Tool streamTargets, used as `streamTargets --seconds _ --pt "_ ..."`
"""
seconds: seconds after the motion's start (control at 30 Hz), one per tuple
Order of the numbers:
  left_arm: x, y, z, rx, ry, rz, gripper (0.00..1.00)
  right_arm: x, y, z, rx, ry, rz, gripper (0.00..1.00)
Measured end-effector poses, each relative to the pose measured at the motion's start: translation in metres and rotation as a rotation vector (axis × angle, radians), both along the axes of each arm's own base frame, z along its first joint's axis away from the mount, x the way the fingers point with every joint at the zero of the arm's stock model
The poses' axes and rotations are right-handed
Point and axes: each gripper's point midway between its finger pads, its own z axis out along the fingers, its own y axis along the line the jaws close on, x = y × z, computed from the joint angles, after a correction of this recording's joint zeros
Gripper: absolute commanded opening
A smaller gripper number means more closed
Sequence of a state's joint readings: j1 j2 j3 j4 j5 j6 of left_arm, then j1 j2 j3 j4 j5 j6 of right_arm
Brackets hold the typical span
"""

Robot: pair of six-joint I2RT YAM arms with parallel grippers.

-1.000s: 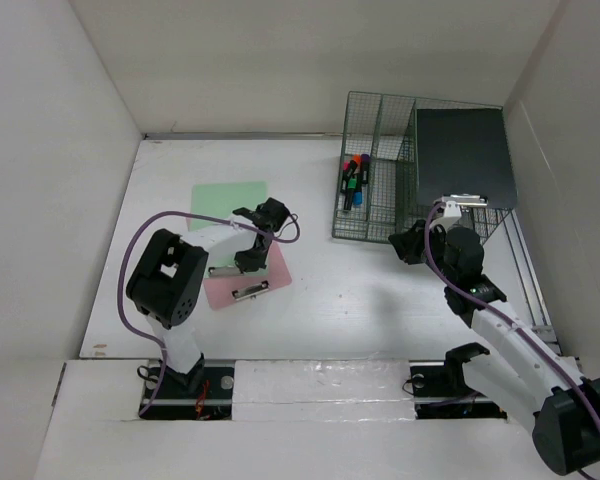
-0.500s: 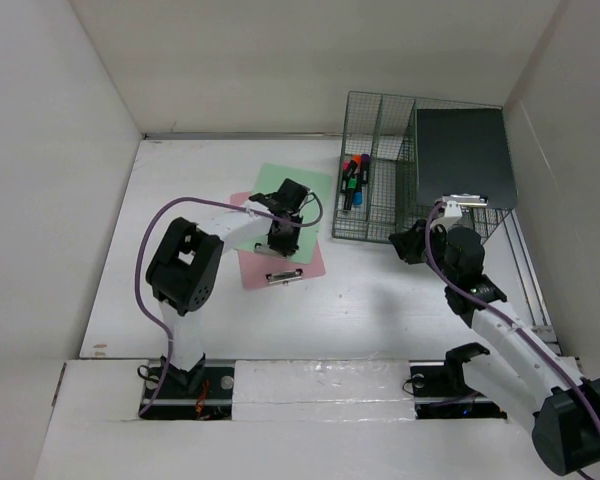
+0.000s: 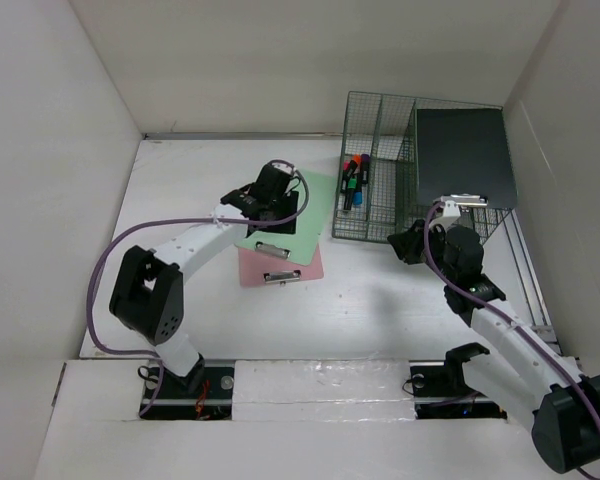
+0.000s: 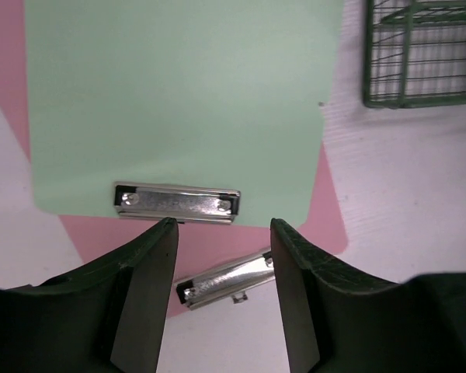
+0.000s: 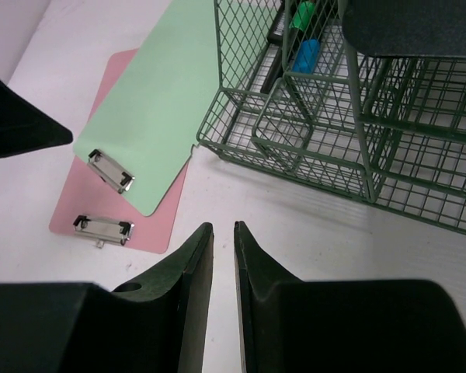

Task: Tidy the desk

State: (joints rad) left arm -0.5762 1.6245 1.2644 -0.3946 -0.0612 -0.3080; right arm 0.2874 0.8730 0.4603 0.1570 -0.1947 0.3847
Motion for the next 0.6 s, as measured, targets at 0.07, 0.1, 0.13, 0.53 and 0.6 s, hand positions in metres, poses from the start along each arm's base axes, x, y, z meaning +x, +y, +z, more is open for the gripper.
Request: streamTargets --seconds 0.07,0.1,0.13,0.53,0.6 --pt "0.004 0.009 -0.008 0.036 0.009 0.021 0.47 0.000 0.001 0.001 0.003 -0.005 0.007 0.23" --pt "0.005 0.013 -0.012 0.049 0.016 0.029 0.47 0.000 0.002 0.002 0.005 -0.008 0.011 0.23" --pt "0.006 0.017 -0.017 0.062 0.022 0.036 0.45 0.000 0.002 0.002 0.006 -0.008 0.011 0.22" --pt "0.004 0.017 -0.044 0.154 0.030 -0.132 0.26 -0.003 0.006 0.004 0.012 -0.010 0.039 0.22" --pt "0.004 0.015 -0.051 0.179 0.032 -0.169 0.31 -0.004 0.006 0.005 0.014 -0.015 0.040 0.21"
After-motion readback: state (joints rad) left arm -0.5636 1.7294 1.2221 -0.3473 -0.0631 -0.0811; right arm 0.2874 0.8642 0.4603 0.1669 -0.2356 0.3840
